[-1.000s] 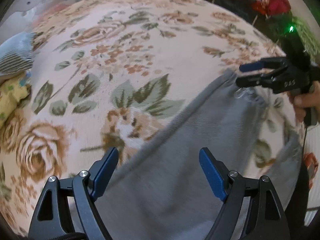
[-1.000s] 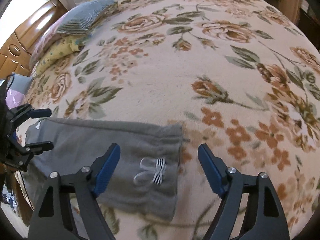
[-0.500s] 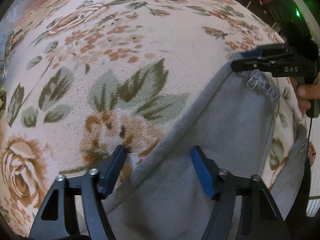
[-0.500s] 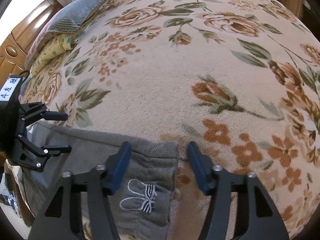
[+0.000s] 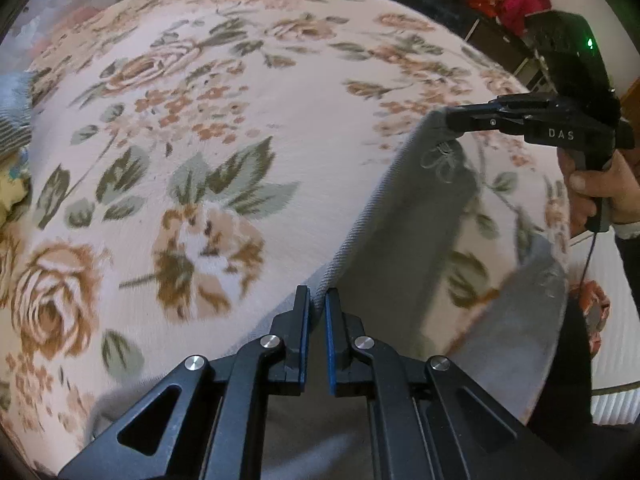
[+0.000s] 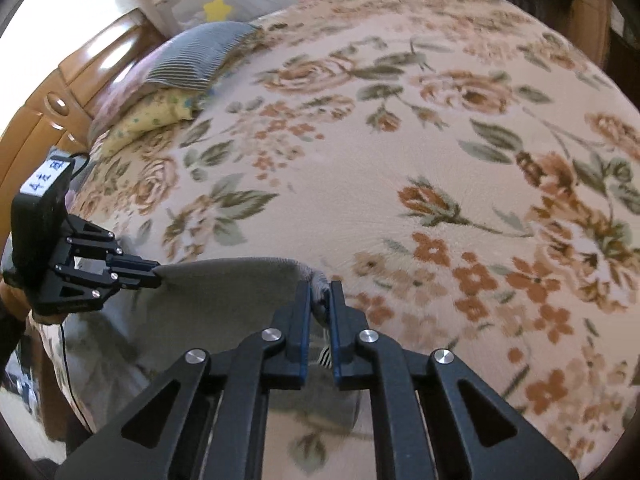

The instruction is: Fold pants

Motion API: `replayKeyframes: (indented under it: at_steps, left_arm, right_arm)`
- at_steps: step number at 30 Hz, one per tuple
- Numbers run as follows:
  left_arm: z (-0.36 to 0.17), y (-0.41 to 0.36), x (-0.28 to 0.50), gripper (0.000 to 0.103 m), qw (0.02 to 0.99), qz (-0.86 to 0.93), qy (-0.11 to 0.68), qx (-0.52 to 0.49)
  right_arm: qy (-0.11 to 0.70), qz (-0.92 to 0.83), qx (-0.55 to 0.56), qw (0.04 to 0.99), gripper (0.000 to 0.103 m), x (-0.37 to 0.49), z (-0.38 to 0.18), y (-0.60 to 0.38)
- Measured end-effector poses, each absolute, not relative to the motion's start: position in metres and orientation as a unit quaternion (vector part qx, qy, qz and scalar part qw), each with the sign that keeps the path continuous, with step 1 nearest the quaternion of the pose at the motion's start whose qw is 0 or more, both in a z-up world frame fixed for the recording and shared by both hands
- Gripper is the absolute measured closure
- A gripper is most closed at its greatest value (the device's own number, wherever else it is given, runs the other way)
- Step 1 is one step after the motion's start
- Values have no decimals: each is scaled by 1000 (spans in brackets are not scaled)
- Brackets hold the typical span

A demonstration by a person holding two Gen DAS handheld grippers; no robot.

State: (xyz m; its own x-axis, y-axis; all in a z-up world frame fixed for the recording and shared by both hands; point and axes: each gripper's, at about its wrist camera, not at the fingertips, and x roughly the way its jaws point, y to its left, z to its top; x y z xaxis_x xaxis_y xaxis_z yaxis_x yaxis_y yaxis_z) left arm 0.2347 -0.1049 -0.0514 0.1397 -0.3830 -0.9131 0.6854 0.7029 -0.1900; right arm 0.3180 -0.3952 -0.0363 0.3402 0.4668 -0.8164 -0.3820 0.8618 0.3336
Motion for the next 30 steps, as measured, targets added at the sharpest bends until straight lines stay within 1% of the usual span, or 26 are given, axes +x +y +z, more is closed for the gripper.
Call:
replayKeyframes:
  at_steps: [6, 7, 8, 10, 14, 15, 16, 19, 20, 22, 23, 24, 26, 30]
  left_arm:
    - [-34, -108, 187, 98, 748, -367, 538, 130]
    - [-32, -109, 180, 99, 748, -369, 536, 127]
    - [-29, -110, 174, 102, 747, -374, 536, 121]
    - [-22, -112, 157, 102, 743, -392, 532, 105]
    - [-15, -126, 122, 102, 741, -403, 520, 132]
    - [-16, -131, 117, 101, 744, -401, 516, 142]
    - [-16, -133, 114, 101, 746, -398, 512, 150]
    - [-13, -142, 112, 100, 755, -395, 488, 190]
    - [-10, -146, 114, 99, 755, -398, 480, 202]
    - [-10, -152, 121, 92, 752, -400, 472, 228]
    - [-12, -153, 124, 82, 747, -402, 472, 241]
    - [-16, -155, 130, 74, 742, -401, 473, 256]
    - [-23, -154, 141, 71, 735, -395, 476, 280]
    - [-35, -143, 160, 70, 720, -392, 484, 305]
  right_arm:
    - [486, 283, 27, 827, 94, 270, -15, -402]
    - [485, 283, 22, 827, 94, 262, -13, -402]
    - [484, 284, 19, 827, 94, 254, -12, -404]
    - [484, 289, 22, 826, 94, 236, -10, -409]
    - [481, 290, 27, 827, 96, 205, -10, -418]
    - [480, 290, 28, 827, 98, 198, -10, -420]
    - [480, 290, 30, 827, 102, 192, -11, -422]
    - [480, 282, 45, 829, 103, 176, -12, -435]
    - [480, 281, 54, 829, 103, 173, -13, -440]
    - [481, 279, 66, 828, 103, 166, -15, -448]
    - [484, 279, 72, 826, 103, 164, -18, -450]
    - [488, 281, 76, 823, 103, 163, -20, -451]
    - [487, 261, 69, 831, 103, 160, -22, -450]
    - [497, 274, 46, 822, 102, 152, -28, -427]
